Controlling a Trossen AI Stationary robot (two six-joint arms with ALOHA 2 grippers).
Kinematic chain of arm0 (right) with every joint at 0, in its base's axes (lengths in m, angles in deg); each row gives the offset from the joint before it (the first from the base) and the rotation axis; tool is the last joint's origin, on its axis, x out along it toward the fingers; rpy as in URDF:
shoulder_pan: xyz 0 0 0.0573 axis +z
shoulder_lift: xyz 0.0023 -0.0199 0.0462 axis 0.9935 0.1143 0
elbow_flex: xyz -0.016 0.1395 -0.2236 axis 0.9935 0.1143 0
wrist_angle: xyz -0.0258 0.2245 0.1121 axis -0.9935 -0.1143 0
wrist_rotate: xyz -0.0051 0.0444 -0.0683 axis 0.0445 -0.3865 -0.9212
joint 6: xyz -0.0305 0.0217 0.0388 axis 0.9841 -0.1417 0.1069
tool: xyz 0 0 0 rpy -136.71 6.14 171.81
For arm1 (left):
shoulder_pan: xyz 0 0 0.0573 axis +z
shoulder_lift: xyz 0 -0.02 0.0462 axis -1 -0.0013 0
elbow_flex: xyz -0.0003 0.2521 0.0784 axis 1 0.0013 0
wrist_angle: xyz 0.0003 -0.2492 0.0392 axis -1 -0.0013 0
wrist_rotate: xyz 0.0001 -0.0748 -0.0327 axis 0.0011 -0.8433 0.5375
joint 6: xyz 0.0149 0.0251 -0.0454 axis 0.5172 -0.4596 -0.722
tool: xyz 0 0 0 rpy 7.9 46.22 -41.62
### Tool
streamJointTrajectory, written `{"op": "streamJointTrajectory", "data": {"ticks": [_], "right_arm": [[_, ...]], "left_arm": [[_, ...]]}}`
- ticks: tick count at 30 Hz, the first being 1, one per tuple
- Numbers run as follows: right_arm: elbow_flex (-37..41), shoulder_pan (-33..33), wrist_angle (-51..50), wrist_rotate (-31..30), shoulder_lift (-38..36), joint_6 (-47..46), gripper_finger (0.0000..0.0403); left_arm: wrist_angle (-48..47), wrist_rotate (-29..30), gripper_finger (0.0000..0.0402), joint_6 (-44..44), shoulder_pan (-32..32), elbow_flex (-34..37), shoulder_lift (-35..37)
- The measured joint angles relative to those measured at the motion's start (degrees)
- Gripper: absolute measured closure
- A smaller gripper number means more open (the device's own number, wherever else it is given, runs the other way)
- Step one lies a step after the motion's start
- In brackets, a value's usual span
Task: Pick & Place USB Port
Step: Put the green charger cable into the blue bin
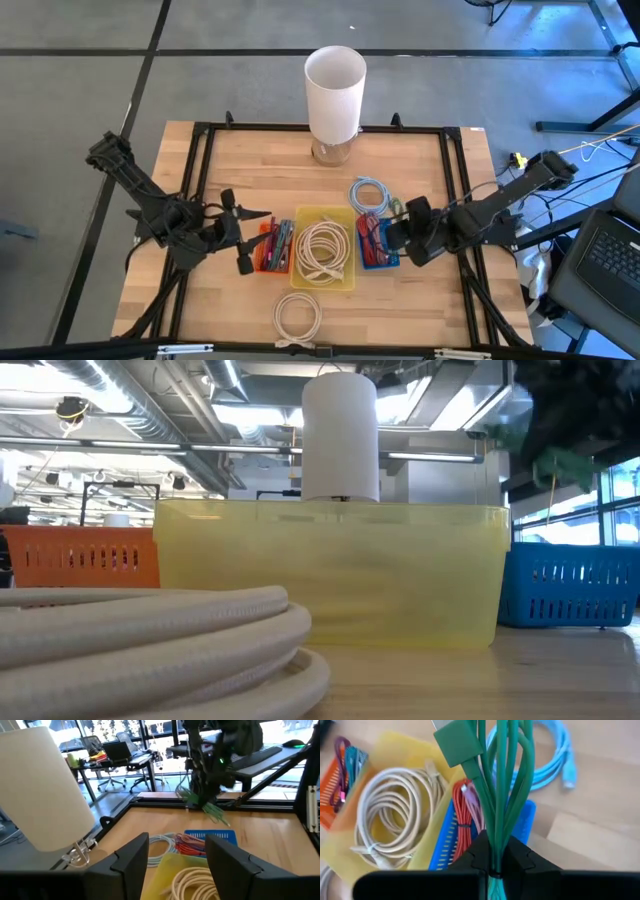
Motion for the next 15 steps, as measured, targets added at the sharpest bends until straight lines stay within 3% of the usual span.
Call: {"op": "streamJointTrajectory", "data": {"ticks": [6, 15], "right_arm": [[8.26, -0.54, 13.32, 0.65, 2.02, 0.15, 0.0379], [8.99, -3.87, 20.52, 2.55, 8.07, 3.53, 0.0380]], "left_arm": [[0.01, 0.00, 0.0213, 0.04, 0.22, 0.00, 0.00], [0.03, 0.00, 0.0213, 0.07, 0.24, 0.00, 0.00]]}}
